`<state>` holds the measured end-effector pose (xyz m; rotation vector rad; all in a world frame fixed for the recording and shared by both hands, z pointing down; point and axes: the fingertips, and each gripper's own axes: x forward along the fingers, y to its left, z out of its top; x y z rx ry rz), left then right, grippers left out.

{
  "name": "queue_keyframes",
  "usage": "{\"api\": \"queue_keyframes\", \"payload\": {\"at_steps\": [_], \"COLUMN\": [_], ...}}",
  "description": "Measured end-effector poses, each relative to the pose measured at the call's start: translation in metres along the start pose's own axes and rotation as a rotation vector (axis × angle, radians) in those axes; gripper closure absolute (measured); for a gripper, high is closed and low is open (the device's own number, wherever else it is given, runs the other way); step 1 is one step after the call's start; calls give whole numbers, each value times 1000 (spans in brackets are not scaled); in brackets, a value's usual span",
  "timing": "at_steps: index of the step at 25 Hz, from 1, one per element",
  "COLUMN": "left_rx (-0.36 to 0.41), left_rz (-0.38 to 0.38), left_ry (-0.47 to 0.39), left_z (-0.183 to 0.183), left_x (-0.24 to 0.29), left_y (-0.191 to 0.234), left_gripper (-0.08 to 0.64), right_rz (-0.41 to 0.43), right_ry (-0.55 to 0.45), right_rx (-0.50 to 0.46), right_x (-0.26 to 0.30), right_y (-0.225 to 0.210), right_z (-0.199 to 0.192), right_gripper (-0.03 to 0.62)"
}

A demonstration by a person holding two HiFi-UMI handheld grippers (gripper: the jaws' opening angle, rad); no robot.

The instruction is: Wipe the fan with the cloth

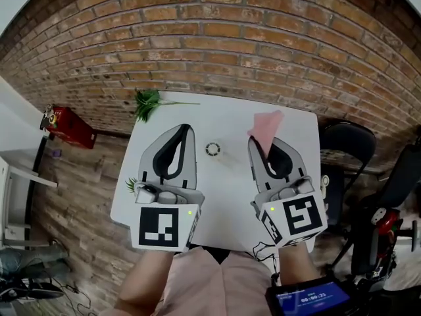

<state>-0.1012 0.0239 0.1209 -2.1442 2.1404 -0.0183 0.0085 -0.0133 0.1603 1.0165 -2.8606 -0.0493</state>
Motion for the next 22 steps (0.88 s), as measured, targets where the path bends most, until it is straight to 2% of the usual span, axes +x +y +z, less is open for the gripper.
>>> {"api": "queue_keyframes", "payload": {"at_steps": [22], "left_rx": [8], "left_rz": [2], "left_ry": [-7], "left_z": [10], "left_x": [-27], "left_y": [-15], "left_gripper": [548], "right_rz": [38], "right_ry": [-20], "right_rx": [15], "right_x": [-19], "right_y": [20], "right_z": [-2], "right_gripper": [557]}}
